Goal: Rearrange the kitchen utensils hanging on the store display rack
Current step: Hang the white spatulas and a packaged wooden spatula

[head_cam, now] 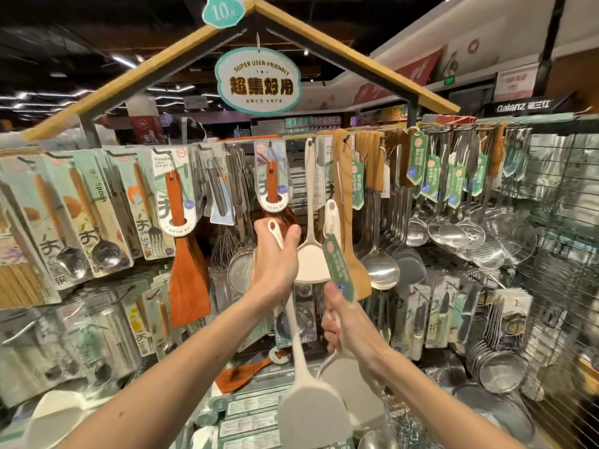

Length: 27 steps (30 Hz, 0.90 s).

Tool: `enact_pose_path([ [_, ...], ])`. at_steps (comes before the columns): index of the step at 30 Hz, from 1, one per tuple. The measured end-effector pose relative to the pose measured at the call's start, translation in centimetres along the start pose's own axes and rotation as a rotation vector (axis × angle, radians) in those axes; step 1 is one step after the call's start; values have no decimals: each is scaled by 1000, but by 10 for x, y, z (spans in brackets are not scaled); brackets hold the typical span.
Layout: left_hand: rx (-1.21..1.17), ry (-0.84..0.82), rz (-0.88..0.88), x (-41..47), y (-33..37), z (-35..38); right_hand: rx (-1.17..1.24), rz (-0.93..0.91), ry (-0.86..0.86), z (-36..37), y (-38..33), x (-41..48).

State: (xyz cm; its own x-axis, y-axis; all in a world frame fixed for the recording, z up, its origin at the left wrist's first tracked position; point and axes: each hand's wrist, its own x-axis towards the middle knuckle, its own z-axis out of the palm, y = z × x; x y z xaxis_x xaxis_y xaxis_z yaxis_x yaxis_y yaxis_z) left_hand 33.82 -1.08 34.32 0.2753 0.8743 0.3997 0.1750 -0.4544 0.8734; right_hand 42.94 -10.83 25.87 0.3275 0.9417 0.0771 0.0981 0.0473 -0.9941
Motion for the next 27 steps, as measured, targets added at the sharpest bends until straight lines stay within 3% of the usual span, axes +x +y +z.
enact_pose_path([
  [6, 66, -43, 66, -3, 4, -12, 132, -47, 224, -6, -24, 9],
  [10, 85, -64, 168, -3, 11, -15, 111, -69, 280, -13, -41, 26],
  [20, 89, -35, 229, 21, 28, -19, 163, -265, 250, -16, -88, 65],
  [27, 91, 8, 235, 39, 25, -18, 245, -229, 299, -21, -102, 122],
])
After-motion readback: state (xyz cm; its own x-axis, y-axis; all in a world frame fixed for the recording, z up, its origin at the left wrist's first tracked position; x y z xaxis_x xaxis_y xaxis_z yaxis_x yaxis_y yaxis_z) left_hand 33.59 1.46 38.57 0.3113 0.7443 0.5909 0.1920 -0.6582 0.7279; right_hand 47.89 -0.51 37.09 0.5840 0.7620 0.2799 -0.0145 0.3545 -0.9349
